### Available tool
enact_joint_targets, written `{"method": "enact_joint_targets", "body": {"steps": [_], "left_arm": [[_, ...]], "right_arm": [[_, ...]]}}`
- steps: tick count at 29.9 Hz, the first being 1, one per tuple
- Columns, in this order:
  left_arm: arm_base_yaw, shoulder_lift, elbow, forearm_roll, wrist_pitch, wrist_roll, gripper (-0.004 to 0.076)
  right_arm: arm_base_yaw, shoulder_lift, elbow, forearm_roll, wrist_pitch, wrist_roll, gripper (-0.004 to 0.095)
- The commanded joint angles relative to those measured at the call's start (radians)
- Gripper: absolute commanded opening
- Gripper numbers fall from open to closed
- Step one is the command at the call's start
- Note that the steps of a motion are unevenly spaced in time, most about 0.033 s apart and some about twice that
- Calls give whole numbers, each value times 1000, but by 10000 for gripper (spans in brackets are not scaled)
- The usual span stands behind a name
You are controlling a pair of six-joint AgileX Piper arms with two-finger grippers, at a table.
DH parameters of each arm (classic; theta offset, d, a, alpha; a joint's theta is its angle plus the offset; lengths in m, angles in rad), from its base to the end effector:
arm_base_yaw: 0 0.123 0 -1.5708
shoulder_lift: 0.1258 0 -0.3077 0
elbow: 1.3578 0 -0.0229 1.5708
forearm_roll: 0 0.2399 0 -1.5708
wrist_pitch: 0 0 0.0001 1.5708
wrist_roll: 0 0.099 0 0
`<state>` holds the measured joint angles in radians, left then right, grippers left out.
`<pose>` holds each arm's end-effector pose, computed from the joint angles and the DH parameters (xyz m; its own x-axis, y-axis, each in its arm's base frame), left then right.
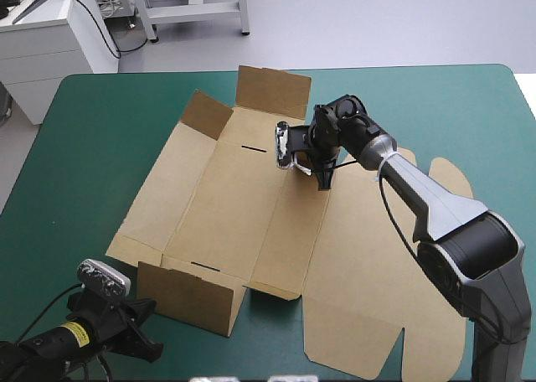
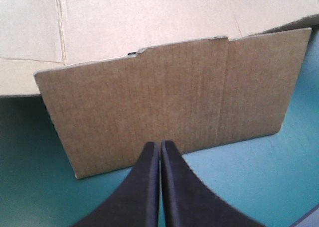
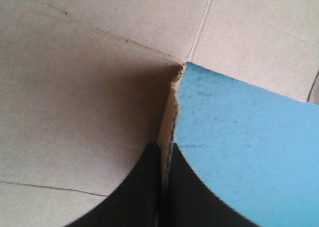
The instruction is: Fold the box
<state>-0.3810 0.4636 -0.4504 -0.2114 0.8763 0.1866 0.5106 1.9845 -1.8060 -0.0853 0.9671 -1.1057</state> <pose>0.0408 -0.0336 0.2651 -0.6357 0.3079 -0.7078 0.5047 0.8597 -0.0793 0.3938 0.2126 0.3019 0.1109 -0.9835 -0.1431 -0.8798 -0.0302 -0.4744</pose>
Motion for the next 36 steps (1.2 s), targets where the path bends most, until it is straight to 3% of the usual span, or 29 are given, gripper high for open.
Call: {"method": "enact_joint_targets", "body": {"steps": [1, 8, 21, 24, 31, 36], "left_arm": [[2, 6, -34, -21, -55, -4, -8], [2, 6, -34, -23, -55, -4, -8], [2, 6, -34, -23, -55, -4, -8], [2, 6, -34, -23, -55, -4, -8], [2, 6, -34, -23, -53, -4, -8], [2, 6, -34, -21, -47, -4, -8]], "right_arm": [[15, -55, -37, 15, -68, -97, -19], [36, -55, -37, 141, -76, -384, -19], [36, -55, -37, 214, -89, -309, -3], [36, -55, -37, 212, -89, -280, 106], [36, -55, -37, 210, -97, -226, 611], [36, -67, -37, 207, -98, -98, 652]]}}
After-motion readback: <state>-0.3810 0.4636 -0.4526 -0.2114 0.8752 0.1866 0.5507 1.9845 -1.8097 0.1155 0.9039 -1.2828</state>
